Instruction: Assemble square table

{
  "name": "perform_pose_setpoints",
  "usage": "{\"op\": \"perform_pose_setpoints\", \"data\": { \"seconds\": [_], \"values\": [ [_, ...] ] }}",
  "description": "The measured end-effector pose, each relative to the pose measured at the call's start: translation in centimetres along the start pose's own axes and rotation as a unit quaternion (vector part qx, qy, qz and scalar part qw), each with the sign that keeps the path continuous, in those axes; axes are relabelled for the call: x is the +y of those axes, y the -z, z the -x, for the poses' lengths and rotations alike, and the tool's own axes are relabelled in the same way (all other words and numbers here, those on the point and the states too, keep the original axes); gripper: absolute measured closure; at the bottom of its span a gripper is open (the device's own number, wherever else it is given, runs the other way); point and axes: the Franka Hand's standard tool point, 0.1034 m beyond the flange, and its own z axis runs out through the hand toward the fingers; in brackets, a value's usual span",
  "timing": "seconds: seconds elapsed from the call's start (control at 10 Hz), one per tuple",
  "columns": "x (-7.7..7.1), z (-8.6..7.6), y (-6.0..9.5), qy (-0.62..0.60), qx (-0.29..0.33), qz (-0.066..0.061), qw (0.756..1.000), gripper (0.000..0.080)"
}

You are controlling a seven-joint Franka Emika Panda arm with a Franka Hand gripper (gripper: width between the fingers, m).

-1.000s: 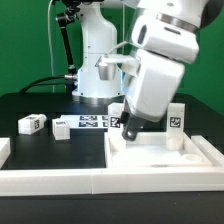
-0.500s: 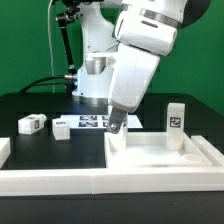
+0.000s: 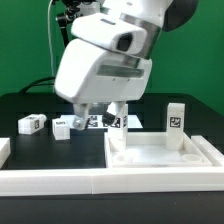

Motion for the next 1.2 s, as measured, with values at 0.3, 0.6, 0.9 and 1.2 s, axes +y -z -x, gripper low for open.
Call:
{"op": "perform_pose_setpoints", "data": {
  "seconds": [0.3,0.6,0.9,1.2],
  "values": [
    [-0.3,0.6,-0.5,-0.123,-0.009,-0.005,0.992,0.0150],
    [-0.5,0.8,-0.6,-0.237,-0.010,-0.018,0.971,0.0150],
    [0.9,5.2,-1.8,-0.268,-0.026,-0.065,0.961,0.0150],
    [0.9,9.0,-3.1,-0.288,-0.061,-0.117,0.948,0.0150]
  ]
}}
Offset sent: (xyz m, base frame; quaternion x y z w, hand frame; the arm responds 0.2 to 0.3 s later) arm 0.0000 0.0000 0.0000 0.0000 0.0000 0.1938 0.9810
